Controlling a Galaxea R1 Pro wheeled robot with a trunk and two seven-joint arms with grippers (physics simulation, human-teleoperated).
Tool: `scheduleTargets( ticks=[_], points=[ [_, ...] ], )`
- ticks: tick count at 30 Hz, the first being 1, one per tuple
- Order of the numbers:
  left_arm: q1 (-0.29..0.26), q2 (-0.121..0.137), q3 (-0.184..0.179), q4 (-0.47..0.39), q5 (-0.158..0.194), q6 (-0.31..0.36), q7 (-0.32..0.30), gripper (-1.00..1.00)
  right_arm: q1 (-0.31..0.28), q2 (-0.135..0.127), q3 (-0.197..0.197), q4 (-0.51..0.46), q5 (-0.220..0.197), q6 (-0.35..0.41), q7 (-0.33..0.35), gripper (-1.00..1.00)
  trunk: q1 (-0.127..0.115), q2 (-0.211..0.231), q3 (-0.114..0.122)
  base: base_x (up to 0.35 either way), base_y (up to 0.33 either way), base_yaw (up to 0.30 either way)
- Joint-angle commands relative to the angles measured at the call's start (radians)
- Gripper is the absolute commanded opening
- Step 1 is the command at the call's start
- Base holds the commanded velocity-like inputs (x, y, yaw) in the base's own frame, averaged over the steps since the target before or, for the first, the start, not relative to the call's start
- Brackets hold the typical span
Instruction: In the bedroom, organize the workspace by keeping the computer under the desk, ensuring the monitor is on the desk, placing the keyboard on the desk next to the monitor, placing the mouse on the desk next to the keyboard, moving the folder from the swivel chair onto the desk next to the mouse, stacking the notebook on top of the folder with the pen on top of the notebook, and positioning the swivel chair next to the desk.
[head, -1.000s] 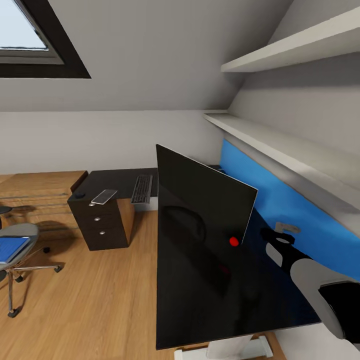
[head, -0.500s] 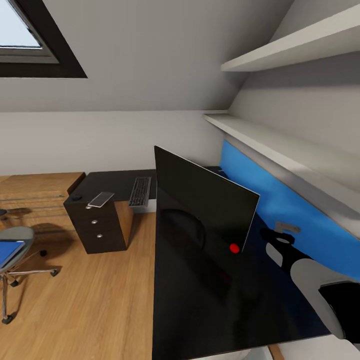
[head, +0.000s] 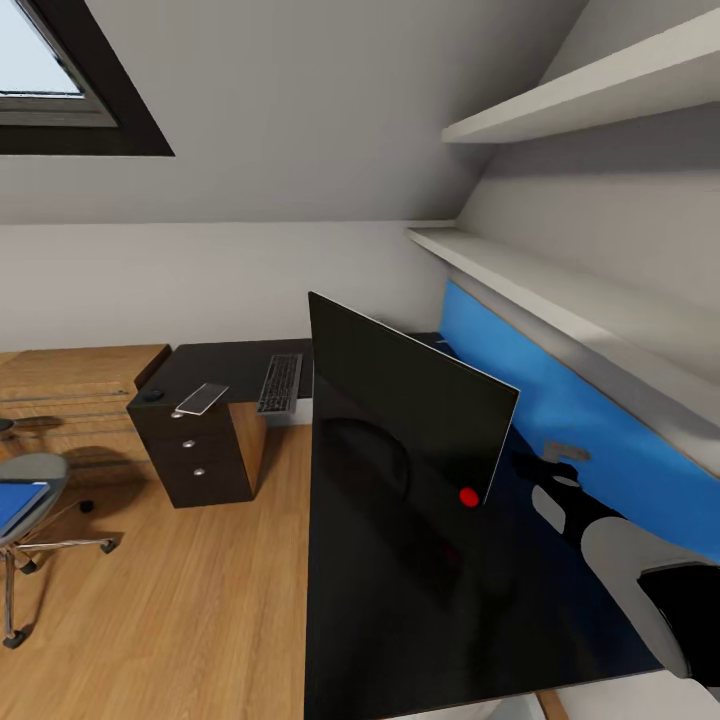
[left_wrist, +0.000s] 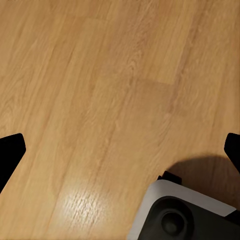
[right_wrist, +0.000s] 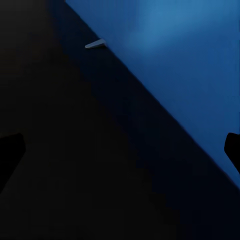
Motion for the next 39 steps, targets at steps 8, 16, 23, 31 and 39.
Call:
scheduleTargets(
  ticks=[8, 16, 23, 31, 39],
  points=[
    [-0.001, 0.001, -0.009, -0.002, 0.007, -0.002, 0.008, 1.0, 0.001, -0.001, 0.009, 0.003, -0.002, -0.024, 0.148, 1.0, 0.001, -0.002, -0.002, 0.0, 0.0, 0.0],
    [0.0, 0.0, -0.009, -0.002, 0.007, -0.002, 0.008, 1.0, 0.007, 0.001, 0.01, 0.005, 0.08, -0.092, 0.185, 1.0, 0.001, -0.002, -0.002, 0.0, 0.0, 0.0],
    [0.0, 0.001, -0.009, -0.001, 0.007, -0.002, 0.008, 1.0, 0.017, 0.005, 0.015, 0.006, 0.106, -0.151, 0.273, 1.0, 0.001, -0.002, -0.001, 0.0, 0.0, 0.032],
    [-0.001, 0.001, -0.013, 0.017, 0.007, -0.002, 0.008, 1.0, 0.018, 0.01, 0.017, 0.007, 0.105, -0.151, 0.31, 1.0, 0.001, -0.002, 0.001, 0.0, 0.0, 0.233],
    [0.0, 0.001, -0.014, 0.021, 0.007, -0.002, 0.008, 1.0, 0.027, 0.03, 0.018, 0.008, 0.105, -0.151, 0.311, 1.0, 0.001, -0.002, 0.001, 0.0, 0.0, 0.277]
  ],
)
